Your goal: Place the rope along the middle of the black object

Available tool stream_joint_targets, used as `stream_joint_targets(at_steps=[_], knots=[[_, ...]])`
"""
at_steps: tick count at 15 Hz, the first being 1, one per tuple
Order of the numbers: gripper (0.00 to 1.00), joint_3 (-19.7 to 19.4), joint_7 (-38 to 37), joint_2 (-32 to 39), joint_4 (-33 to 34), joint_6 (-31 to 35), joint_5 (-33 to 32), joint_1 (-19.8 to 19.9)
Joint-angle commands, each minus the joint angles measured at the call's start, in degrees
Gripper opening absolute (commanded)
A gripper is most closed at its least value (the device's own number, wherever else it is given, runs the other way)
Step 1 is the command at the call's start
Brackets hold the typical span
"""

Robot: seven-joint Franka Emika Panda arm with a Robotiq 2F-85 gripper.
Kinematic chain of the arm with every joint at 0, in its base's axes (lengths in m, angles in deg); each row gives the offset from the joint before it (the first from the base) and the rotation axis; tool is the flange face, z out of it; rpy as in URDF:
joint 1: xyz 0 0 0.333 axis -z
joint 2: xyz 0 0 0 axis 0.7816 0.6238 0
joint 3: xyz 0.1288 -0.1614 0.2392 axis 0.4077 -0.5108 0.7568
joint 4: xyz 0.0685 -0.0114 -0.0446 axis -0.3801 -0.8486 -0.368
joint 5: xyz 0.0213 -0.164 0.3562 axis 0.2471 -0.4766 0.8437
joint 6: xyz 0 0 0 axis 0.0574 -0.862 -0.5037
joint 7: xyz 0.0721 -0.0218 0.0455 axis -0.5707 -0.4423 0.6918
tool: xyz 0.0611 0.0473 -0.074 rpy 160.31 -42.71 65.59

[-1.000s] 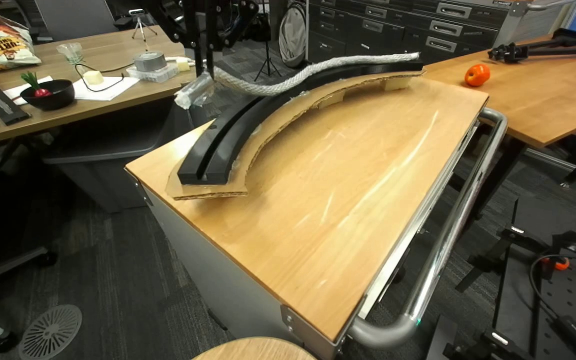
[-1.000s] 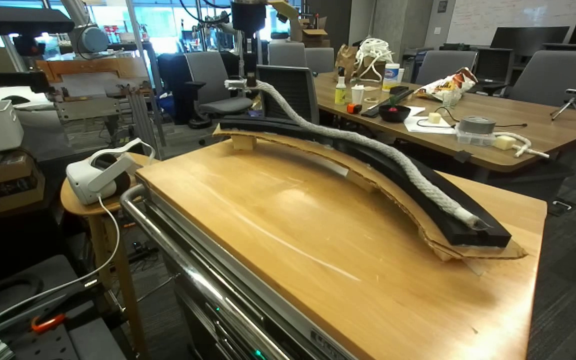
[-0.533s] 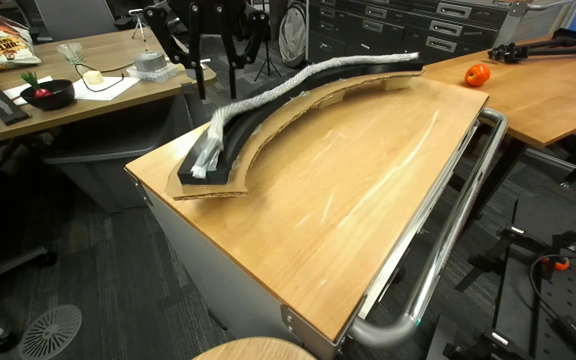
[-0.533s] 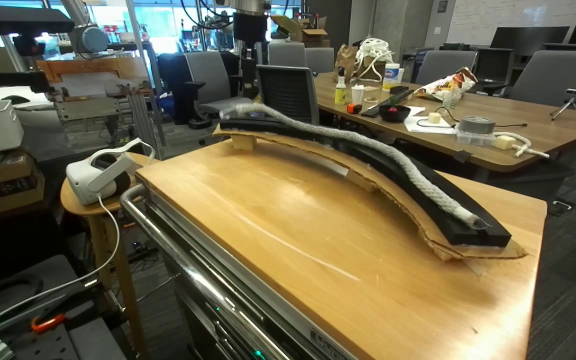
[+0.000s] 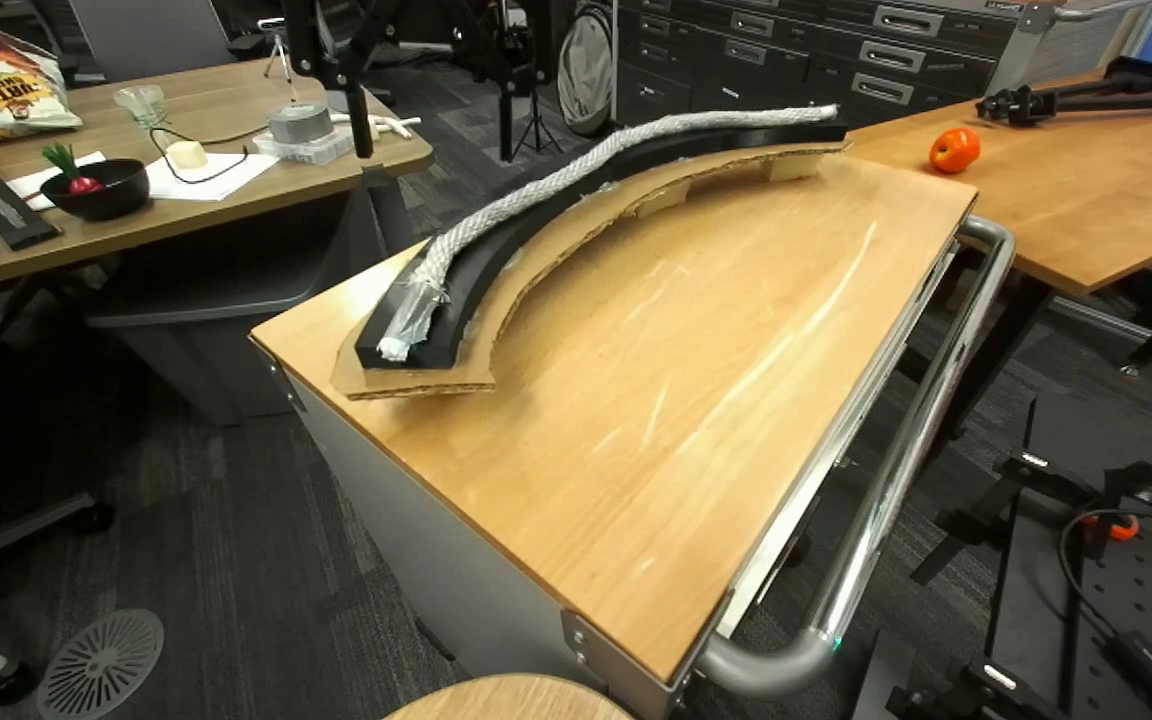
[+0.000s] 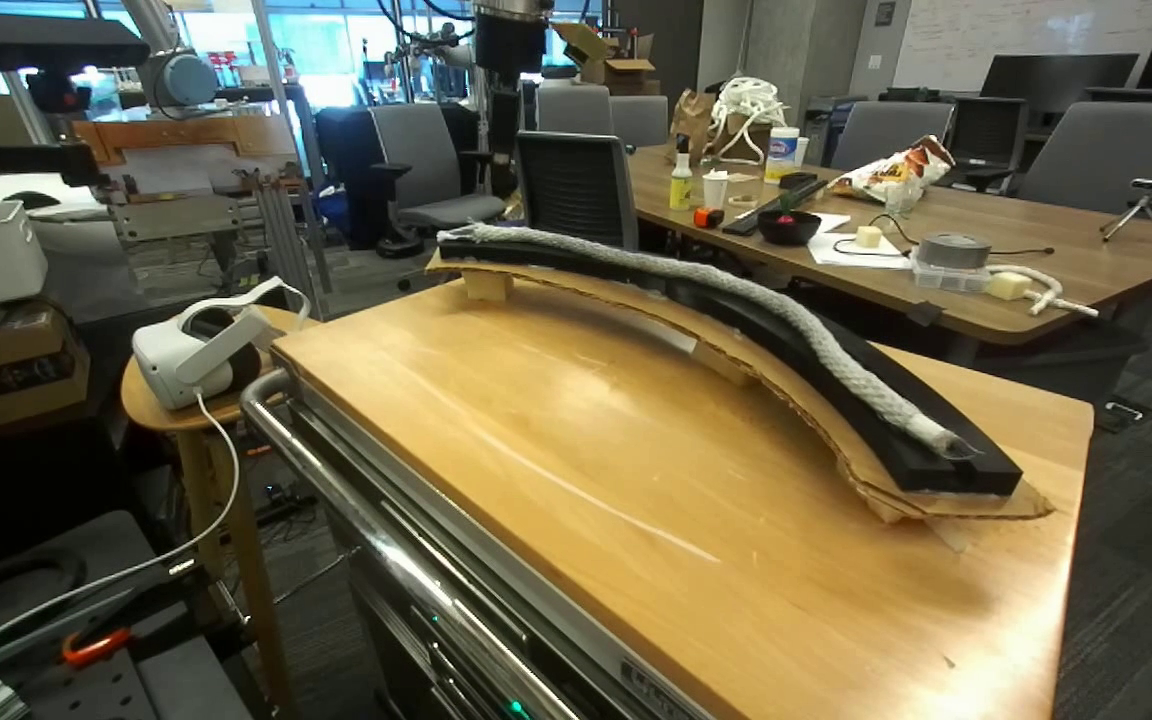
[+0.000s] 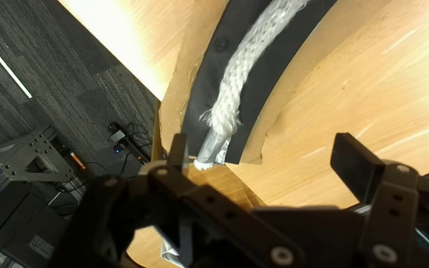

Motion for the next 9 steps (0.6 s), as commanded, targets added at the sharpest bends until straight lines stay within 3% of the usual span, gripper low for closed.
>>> stream_joint_targets(at_steps=[1,3,4,5,6,7,8,9], knots=[[0.71,-2.4,-8.5,-0.9,1.5,-1.0,-2.7,-0.3],[0.55,-4.1,-12.0,-2.7,0.8,-0.4,-6.5,0.1],[0.58,-4.9,-13.8,-4.0,0.3,-0.5,-8.3,0.4],[0.84,-5.8,-16.1,-4.9,0.1,-1.1,-10.4,0.5],[0.84,-6.5,-18.5,-5.7,-0.1,-1.4,-12.4,0.4],[0.84,-4.9,-14.6,-2.9,0.7,-0.3,-9.8,1.1],[0.65,-5.2,-15.0,-3.5,0.7,-0.4,-10.2,1.4],[0.72,-5.2,-14.9,-3.5,0.5,-0.4,-10.1,1.5]])
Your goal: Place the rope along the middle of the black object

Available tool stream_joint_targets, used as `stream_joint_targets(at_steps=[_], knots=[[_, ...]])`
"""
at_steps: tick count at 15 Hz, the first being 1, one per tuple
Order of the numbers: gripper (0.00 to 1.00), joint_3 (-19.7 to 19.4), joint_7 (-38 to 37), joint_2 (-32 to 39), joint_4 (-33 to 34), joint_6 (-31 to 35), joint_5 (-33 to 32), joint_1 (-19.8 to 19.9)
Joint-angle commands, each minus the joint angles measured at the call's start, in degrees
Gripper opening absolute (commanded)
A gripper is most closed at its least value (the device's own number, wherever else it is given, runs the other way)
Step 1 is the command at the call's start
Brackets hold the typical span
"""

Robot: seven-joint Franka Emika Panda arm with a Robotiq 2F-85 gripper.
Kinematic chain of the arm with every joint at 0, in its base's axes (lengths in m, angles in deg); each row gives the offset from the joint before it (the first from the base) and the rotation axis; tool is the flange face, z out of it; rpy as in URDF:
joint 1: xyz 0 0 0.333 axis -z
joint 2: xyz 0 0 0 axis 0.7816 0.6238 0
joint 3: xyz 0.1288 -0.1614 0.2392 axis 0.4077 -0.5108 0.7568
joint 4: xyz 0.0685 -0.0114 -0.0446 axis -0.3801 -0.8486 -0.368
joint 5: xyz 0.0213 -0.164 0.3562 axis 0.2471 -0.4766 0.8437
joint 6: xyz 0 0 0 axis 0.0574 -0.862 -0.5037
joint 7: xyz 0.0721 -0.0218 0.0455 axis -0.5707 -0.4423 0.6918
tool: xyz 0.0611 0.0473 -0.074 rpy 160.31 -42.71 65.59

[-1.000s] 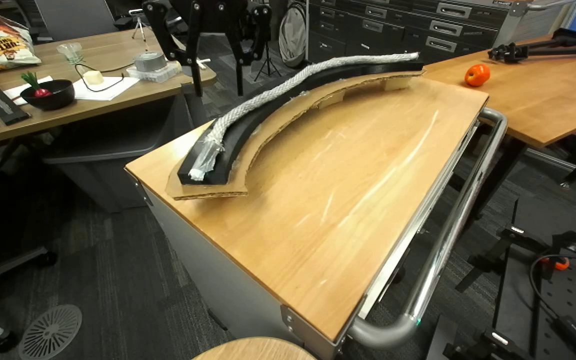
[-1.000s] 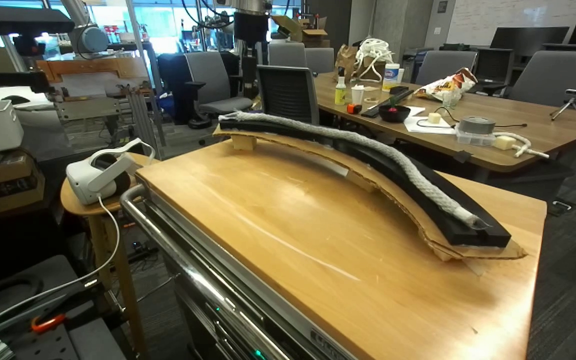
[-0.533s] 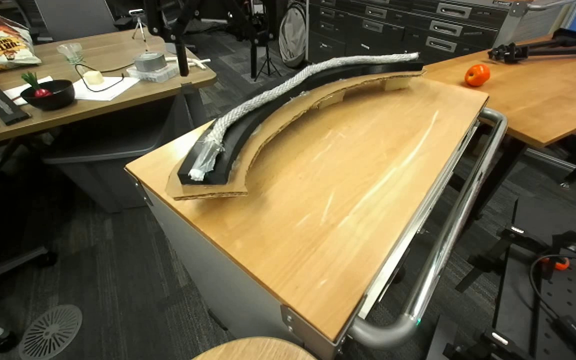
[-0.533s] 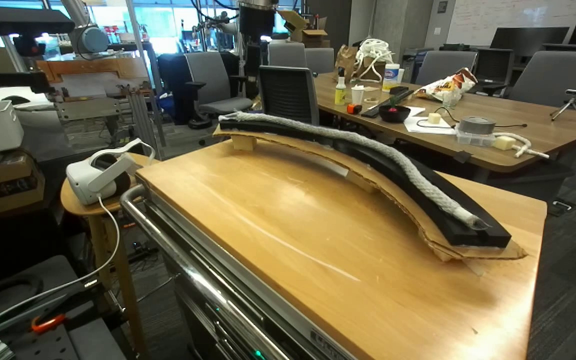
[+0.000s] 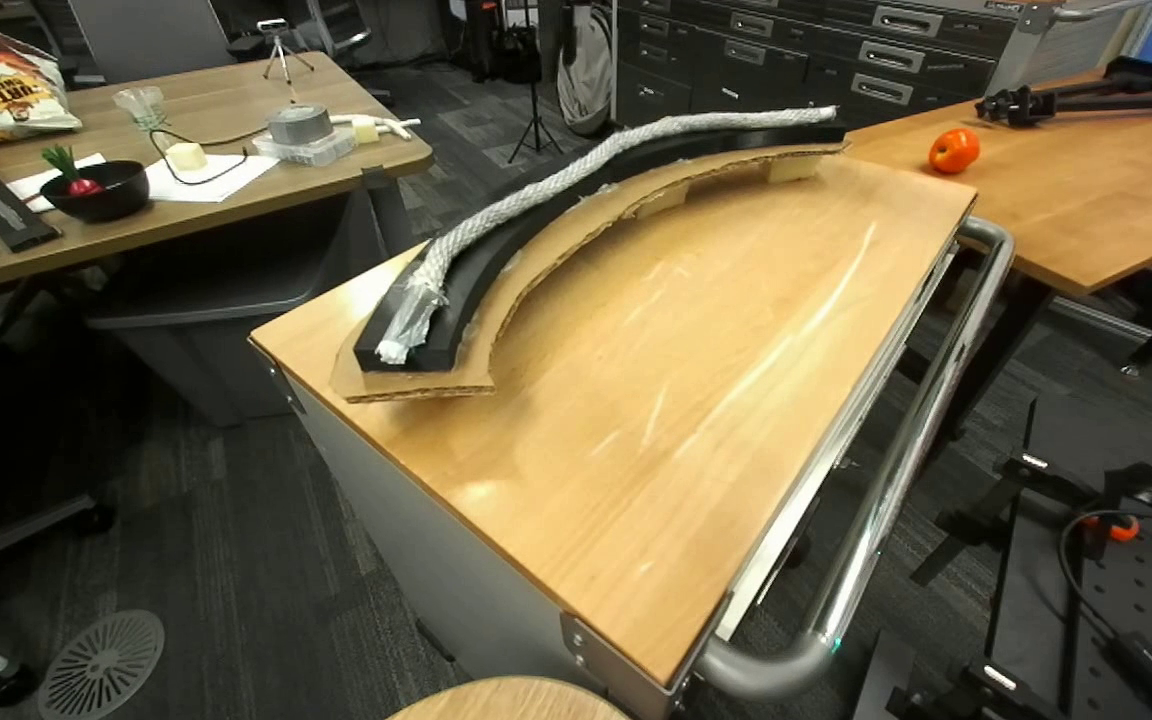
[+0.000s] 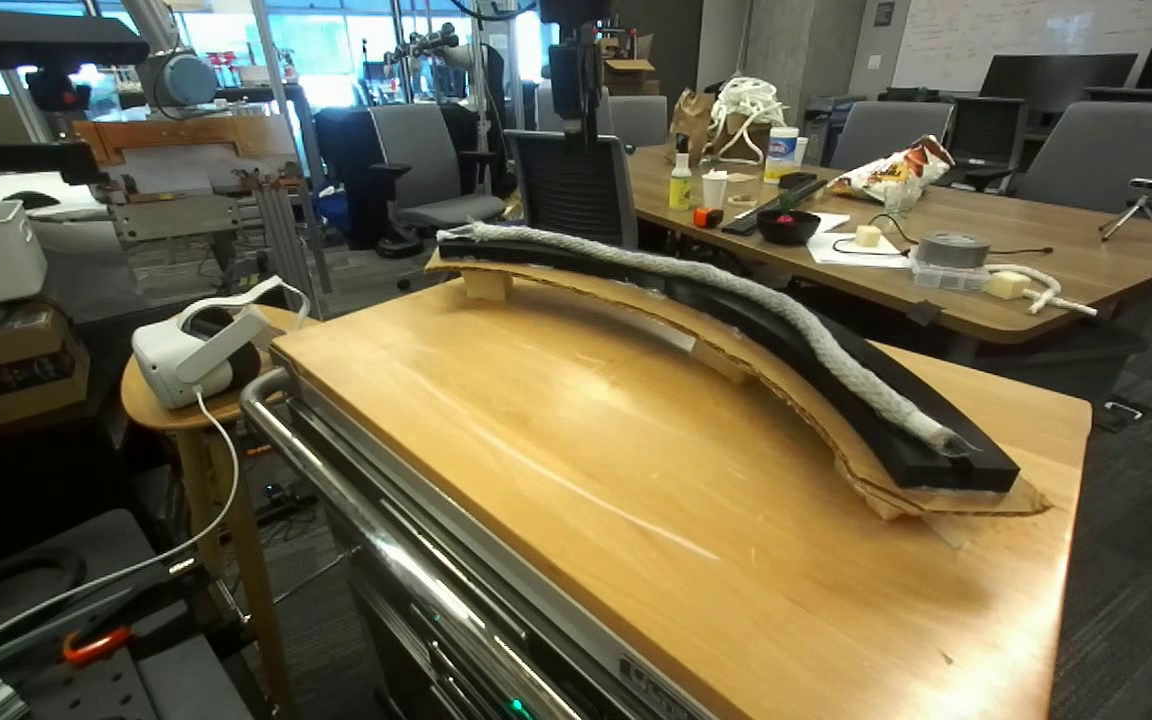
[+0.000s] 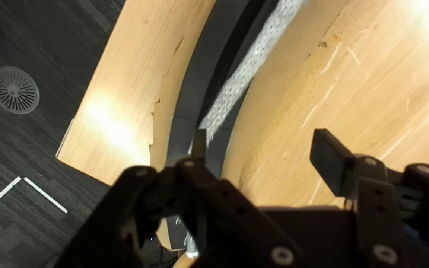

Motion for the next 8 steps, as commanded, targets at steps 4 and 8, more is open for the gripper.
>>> stream_joint_targets(at_steps=[4,8], knots=[[1.00,-1.6,-10.9,1.0,-0.5,-0.7,-5.3,-0.2],[1.00,-1.1,-11.3,1.5,-1.0,-0.9,-3.9,1.7]])
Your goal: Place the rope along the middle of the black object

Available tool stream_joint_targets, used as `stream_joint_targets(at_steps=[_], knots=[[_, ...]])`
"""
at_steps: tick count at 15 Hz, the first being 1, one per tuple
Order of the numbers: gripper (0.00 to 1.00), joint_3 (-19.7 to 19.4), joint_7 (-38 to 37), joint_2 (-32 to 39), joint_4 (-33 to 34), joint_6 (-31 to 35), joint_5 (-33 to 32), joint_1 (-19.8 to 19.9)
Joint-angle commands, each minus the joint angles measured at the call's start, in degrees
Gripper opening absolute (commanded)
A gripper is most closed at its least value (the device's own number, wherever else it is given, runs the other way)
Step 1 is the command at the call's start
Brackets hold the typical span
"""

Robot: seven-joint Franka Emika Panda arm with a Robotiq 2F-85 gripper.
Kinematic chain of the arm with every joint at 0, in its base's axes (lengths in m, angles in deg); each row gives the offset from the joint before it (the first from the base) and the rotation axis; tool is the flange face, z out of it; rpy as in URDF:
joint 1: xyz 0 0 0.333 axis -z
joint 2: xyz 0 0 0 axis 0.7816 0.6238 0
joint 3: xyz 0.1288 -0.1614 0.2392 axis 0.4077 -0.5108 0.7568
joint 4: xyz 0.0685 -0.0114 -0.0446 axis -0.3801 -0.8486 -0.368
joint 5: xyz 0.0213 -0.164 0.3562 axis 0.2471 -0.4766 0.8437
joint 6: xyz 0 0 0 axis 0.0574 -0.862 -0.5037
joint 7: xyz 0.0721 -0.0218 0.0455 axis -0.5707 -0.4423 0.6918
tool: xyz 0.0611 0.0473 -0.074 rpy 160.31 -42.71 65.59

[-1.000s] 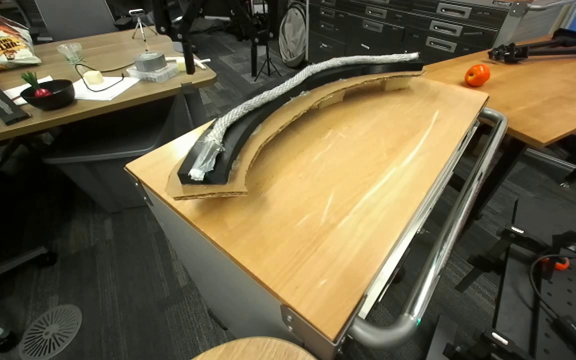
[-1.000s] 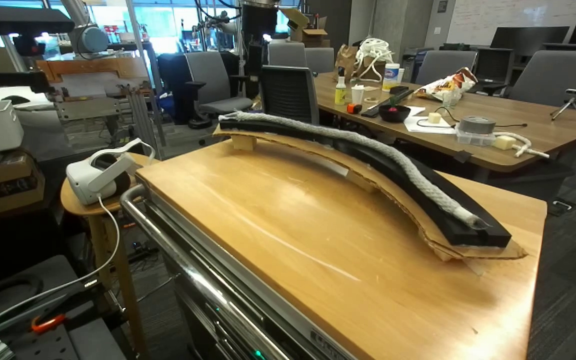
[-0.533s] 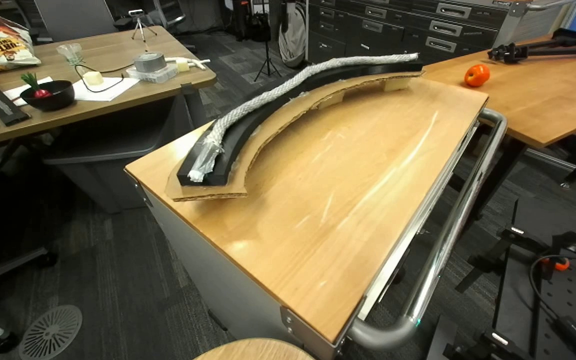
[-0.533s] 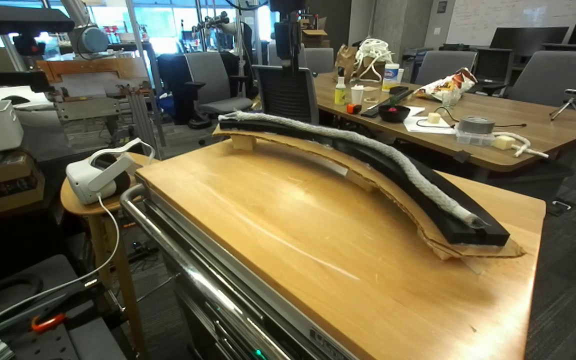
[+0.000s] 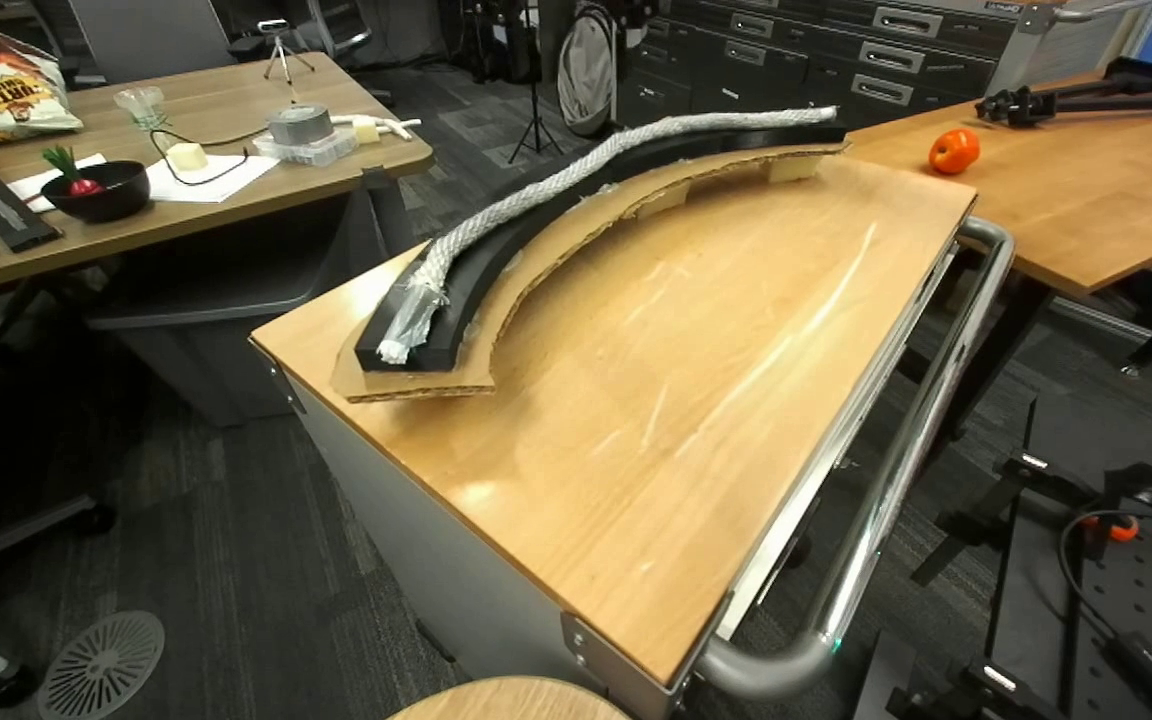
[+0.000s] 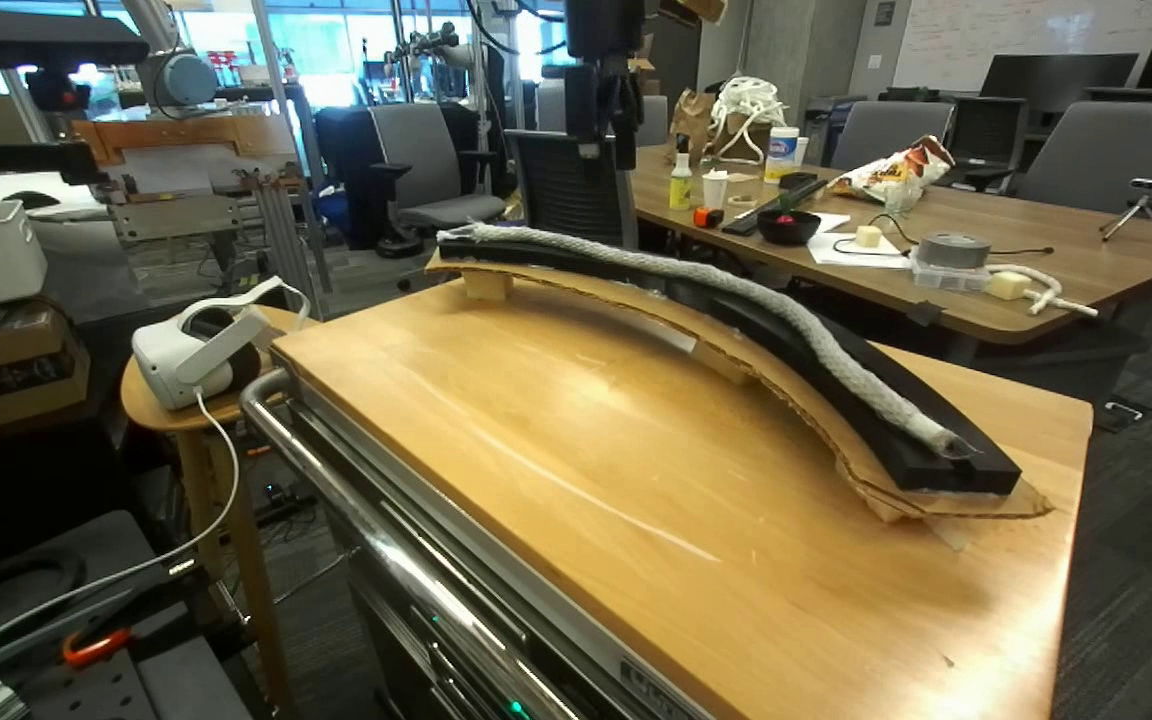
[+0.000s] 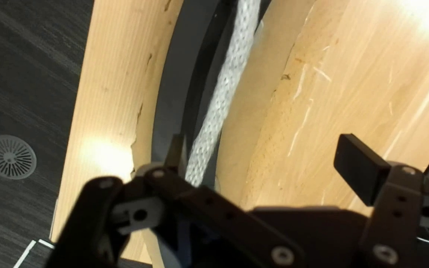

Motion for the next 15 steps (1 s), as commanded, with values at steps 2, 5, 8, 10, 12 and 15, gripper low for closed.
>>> stream_joint_targets(at_steps=[2,5,8,10,12,15], knots=[[1.00,0.5,-0.4,0.0,-0.1,-0.2,-0.1,1.4],[1.00,0.1,-9.3,1.3,0.3,0.6,4.5,1.9],[1.00,-0.2,-17.0,2.1,-0.5,2.0,6.4,2.6],[1.00,-0.5,-23.1,1.7,-2.0,6.0,4.8,2.1],[1.00,0.4,-21.1,2.6,-1.0,4.9,3.8,2.9],[0.96,0.4,-24.0,3.1,-1.1,6.8,2.7,2.6]])
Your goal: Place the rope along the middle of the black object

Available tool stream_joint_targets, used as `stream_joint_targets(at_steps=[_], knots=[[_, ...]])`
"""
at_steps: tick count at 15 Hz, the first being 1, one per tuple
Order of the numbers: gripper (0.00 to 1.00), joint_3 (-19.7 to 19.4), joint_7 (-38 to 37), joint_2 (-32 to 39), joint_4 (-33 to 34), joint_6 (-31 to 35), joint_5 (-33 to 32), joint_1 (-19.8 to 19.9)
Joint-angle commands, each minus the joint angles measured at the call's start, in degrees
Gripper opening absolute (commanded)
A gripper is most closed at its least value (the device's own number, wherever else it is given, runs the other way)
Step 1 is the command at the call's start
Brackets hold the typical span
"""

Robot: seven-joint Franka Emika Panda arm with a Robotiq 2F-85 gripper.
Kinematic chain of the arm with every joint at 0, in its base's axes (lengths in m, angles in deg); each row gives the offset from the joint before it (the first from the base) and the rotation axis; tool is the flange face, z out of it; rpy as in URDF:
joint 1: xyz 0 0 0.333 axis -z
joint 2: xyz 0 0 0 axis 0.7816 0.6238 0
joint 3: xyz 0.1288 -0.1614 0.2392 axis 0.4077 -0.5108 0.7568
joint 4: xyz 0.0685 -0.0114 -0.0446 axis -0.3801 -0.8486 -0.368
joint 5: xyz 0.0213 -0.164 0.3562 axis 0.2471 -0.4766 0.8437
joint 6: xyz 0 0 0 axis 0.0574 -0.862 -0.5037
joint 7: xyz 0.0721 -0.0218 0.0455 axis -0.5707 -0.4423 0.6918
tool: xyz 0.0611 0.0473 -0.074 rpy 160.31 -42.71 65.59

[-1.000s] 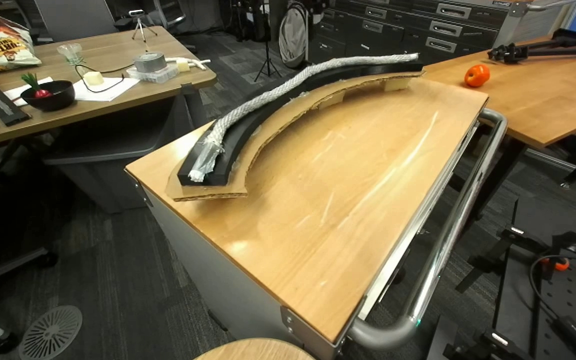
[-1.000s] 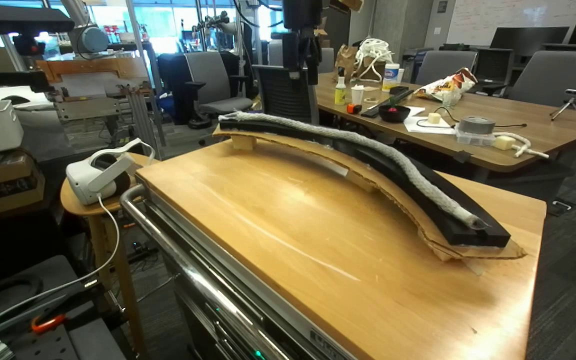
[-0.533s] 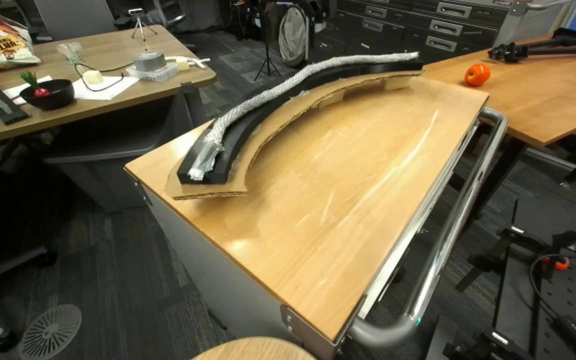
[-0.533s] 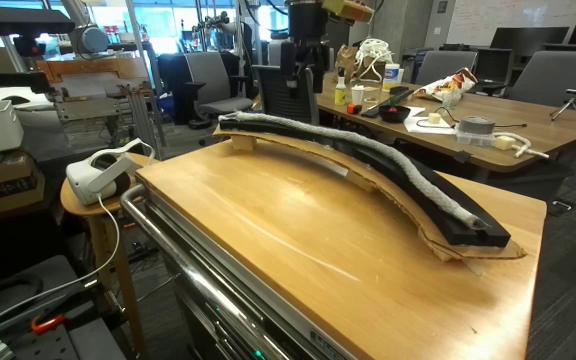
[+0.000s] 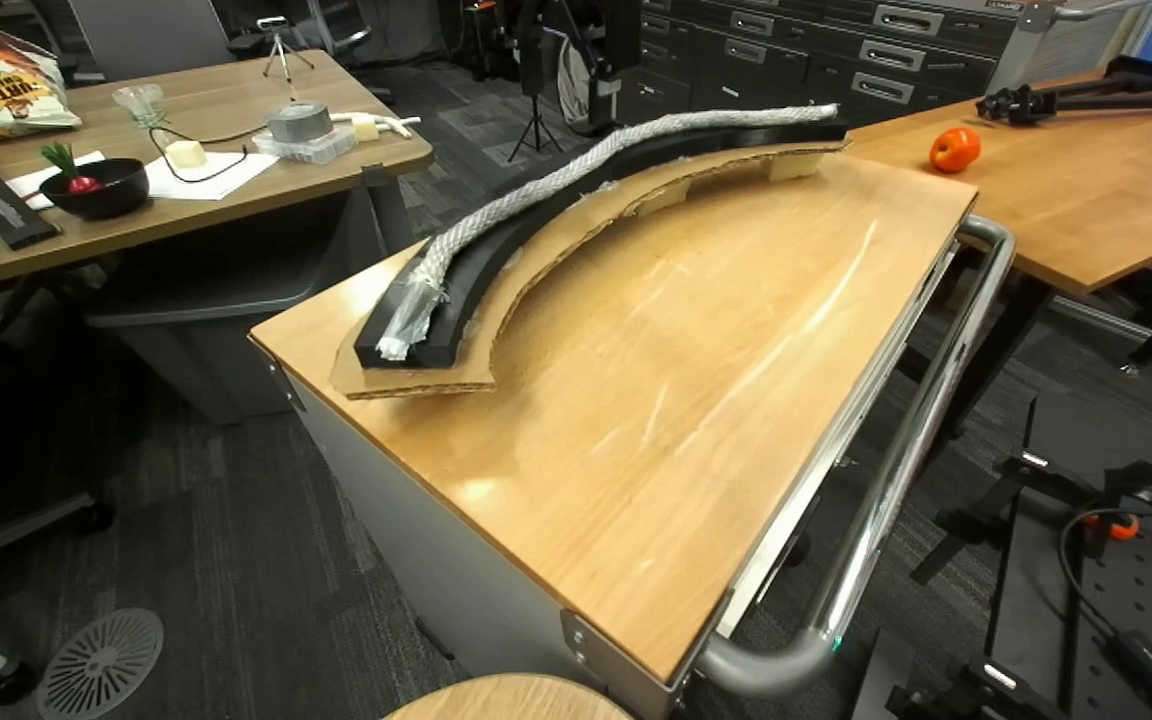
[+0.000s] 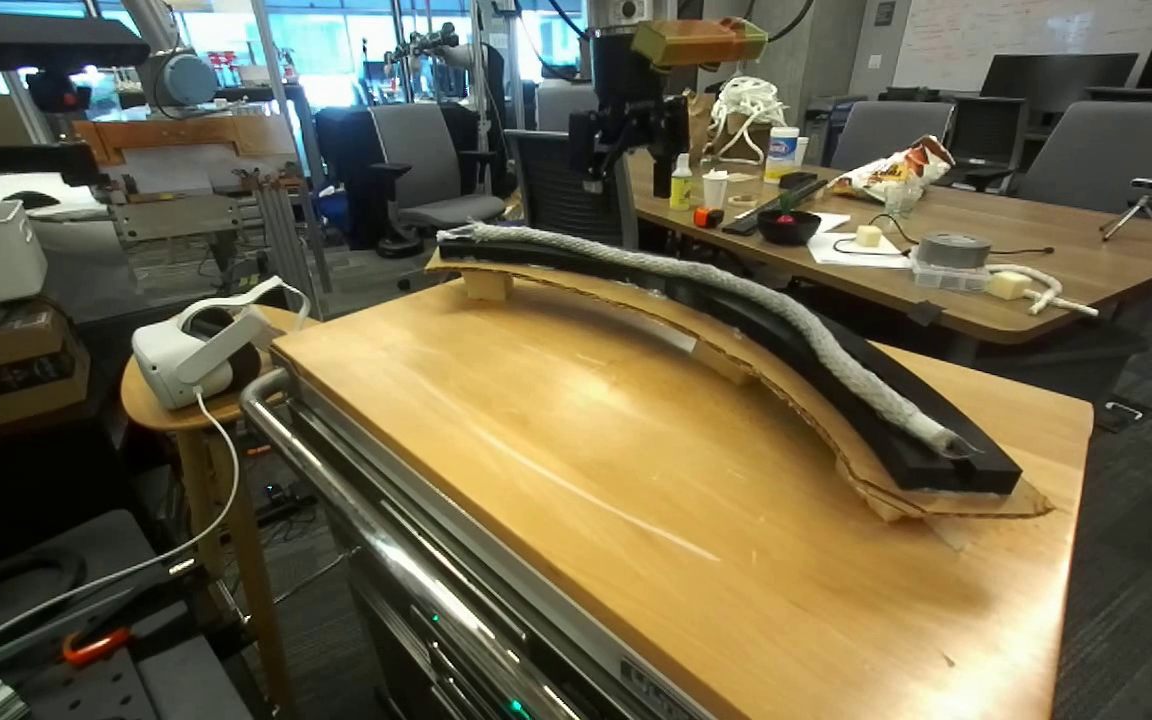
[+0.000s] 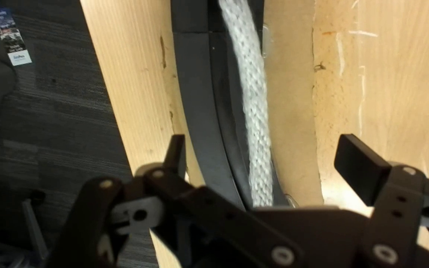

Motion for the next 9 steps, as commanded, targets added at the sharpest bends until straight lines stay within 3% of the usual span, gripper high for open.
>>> stream_joint_targets(at_steps=[1,2,5,7,9], knots=[[0.74,0.6,-0.3,1.1,1.1,-1.6,-0.5,0.4],[0.98,0.5,-0.4,1.6,1.3,-2.3,-0.7,0.3],[1.00,0.6,-0.4,3.3,1.9,-3.8,-0.4,0.5],[1.00,0.6,-0.5,4.3,2.2,-3.5,-0.3,0.6],[0.74,0.6,-0.6,4.8,2.4,-2.9,-0.4,0.8]])
